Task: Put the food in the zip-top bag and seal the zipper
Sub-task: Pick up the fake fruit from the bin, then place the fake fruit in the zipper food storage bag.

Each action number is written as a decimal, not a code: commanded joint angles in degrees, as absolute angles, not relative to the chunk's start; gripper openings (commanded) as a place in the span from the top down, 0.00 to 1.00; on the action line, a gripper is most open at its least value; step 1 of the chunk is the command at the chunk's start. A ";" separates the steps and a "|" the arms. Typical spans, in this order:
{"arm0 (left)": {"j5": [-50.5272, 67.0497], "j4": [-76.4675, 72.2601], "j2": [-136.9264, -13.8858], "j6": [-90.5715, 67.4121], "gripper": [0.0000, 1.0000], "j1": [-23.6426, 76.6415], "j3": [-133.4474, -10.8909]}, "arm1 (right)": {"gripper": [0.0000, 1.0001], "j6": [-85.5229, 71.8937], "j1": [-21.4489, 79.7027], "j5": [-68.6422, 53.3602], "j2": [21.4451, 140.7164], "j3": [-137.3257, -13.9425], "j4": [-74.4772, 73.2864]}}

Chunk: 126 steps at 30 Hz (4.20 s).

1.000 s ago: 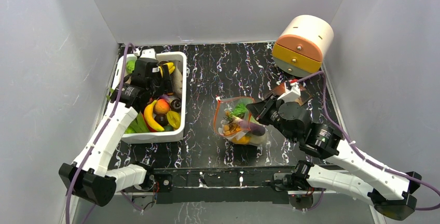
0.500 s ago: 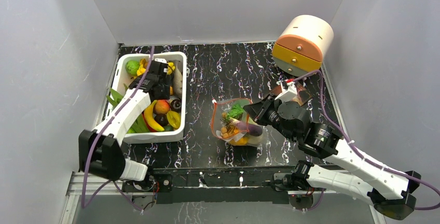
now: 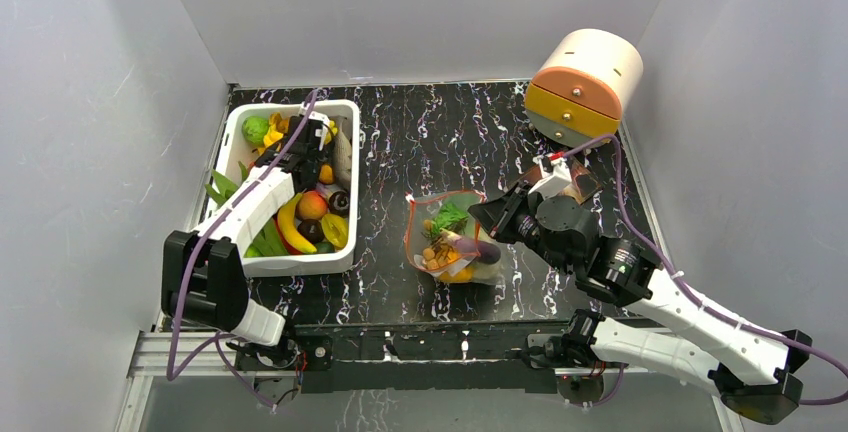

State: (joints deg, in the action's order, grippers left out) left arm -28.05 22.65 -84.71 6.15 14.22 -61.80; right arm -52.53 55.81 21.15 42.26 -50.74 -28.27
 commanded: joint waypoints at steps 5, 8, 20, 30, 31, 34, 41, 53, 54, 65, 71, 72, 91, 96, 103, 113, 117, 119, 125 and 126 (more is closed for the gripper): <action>-12.25 31.30 -84.05 18.33 0.53 12.05 -69.62 | 1.00 -49.74 55.85 20.47 42.14 -54.97 -26.80; -12.10 37.81 -86.61 19.15 0.53 11.96 -72.72 | 1.00 -49.48 55.81 20.30 42.26 -55.45 -28.09; -13.09 36.61 -83.96 27.14 0.52 9.90 -65.45 | 1.00 -50.28 55.83 22.13 42.56 -57.70 -32.86; -11.86 33.83 -85.17 29.16 0.61 7.48 -62.37 | 1.00 -50.36 55.88 25.57 39.49 -57.69 -36.07; -11.86 33.64 -85.56 29.27 0.63 7.46 -62.59 | 1.00 -50.39 55.89 25.88 39.40 -57.65 -36.14; -11.31 33.32 -86.27 29.27 0.64 7.46 -62.86 | 1.00 -50.27 55.85 26.27 39.07 -57.12 -35.74; -6.92 34.62 -88.00 28.13 0.62 7.46 -63.41 | 1.00 -49.58 55.80 27.55 38.68 -56.37 -35.40; -8.33 33.08 -89.91 27.78 0.68 7.47 -62.05 | 1.00 -49.39 55.86 28.19 37.75 -56.32 -34.78; -8.38 33.03 -90.09 27.85 0.68 7.47 -62.05 | 1.00 -49.39 55.83 28.23 37.64 -56.14 -34.66; -6.09 32.99 -88.45 24.98 0.91 7.45 -64.66 | 1.00 -50.26 55.81 27.92 38.09 -55.44 -34.05; -8.77 32.44 -84.64 21.67 1.00 7.89 -66.02 | 1.00 -51.40 55.83 27.86 37.75 -54.36 -32.45; -8.85 31.95 -83.55 20.94 1.00 7.91 -66.21 | 1.00 -51.28 55.81 28.06 37.88 -54.44 -32.24; 13.13 24.16 -64.86 3.40 1.00 7.95 -67.95 | 1.00 -53.18 55.78 30.00 40.33 -52.77 -26.50; 17.16 14.43 -58.63 -2.57 1.00 7.92 -63.23 | 1.00 -52.60 55.81 28.47 42.82 -53.81 -25.17; 28.17 0.02 -54.22 -10.85 1.00 7.99 -56.79 | 1.00 -54.27 55.83 25.94 43.67 -52.94 -22.29; 39.05 -26.79 -51.73 -27.36 1.00 11.95 -46.94 | 1.00 -56.91 55.82 23.63 45.54 -52.63 -17.72; 33.13 -27.56 -50.25 -21.33 1.00 20.01 -46.05 | 1.00 -58.84 55.80 23.08 46.41 -52.65 -16.56; 30.14 -28.24 -50.60 -18.30 1.00 24.56 -45.94 | 1.00 -59.84 55.79 22.83 46.68 -52.78 -15.97; 25.08 -32.33 -54.24 -16.62 1.00 33.90 -46.88 | 1.00 -61.49 55.79 22.94 47.02 -52.93 -14.20; 25.03 -33.15 -54.93 -16.94 1.00 35.03 -46.88 | 1.00 -61.60 55.83 23.20 46.99 -52.97 -13.97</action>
State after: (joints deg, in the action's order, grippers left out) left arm 28.97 -26.55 -53.10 -18.83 31.38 -45.82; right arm -59.27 55.81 22.50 47.64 -51.86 -21.67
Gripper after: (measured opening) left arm 0.142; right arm 0.009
